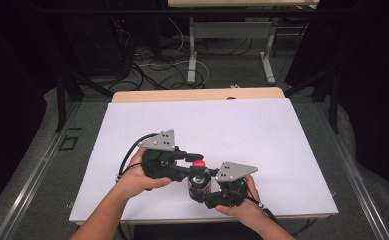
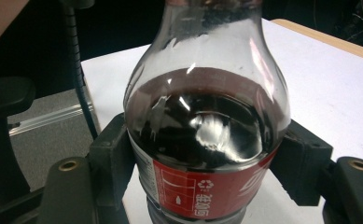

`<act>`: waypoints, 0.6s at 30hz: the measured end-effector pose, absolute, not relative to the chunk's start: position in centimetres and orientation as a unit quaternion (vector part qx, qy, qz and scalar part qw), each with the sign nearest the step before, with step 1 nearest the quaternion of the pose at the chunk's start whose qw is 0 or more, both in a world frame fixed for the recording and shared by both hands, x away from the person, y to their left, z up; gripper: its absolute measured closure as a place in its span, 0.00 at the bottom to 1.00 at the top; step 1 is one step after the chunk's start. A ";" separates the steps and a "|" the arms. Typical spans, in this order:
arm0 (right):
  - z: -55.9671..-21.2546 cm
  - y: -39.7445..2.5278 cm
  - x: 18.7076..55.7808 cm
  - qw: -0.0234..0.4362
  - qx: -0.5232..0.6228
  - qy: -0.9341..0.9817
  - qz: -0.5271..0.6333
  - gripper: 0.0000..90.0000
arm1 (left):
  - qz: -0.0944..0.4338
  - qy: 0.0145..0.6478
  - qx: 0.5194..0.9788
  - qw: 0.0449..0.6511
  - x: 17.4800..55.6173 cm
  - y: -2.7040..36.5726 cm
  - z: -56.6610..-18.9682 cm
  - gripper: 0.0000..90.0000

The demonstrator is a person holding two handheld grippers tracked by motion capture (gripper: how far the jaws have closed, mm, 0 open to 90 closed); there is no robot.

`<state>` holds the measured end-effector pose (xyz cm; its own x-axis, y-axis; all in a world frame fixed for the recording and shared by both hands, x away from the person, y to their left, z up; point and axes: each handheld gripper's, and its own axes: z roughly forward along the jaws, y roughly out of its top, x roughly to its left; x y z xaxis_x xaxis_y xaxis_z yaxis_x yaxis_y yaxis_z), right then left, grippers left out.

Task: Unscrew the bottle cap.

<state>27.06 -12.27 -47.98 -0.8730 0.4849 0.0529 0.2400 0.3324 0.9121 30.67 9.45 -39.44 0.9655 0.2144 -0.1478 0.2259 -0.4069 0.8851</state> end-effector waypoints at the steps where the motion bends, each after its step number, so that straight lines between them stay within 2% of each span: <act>1: -48.0 -12.3 27.1 0.116 0.230 0.807 0.531 0.33 | 0.001 0.146 0.837 0.528 30.5 9.3 -39.5 0.68; 6: -48.1 -12.6 27.5 0.137 0.257 0.803 0.521 0.33 | 0.072 0.242 0.819 0.516 29.0 7.7 -39.5 0.68; 11: -48.2 -12.6 27.4 0.170 0.277 0.799 0.505 0.33 | 0.131 0.302 0.797 0.506 27.6 6.2 -39.2 0.68; 18: -48.3 -12.8 27.6 0.164 0.283 0.797 0.509 0.33 | 0.135 0.306 0.795 0.506 27.5 5.5 -38.8 0.68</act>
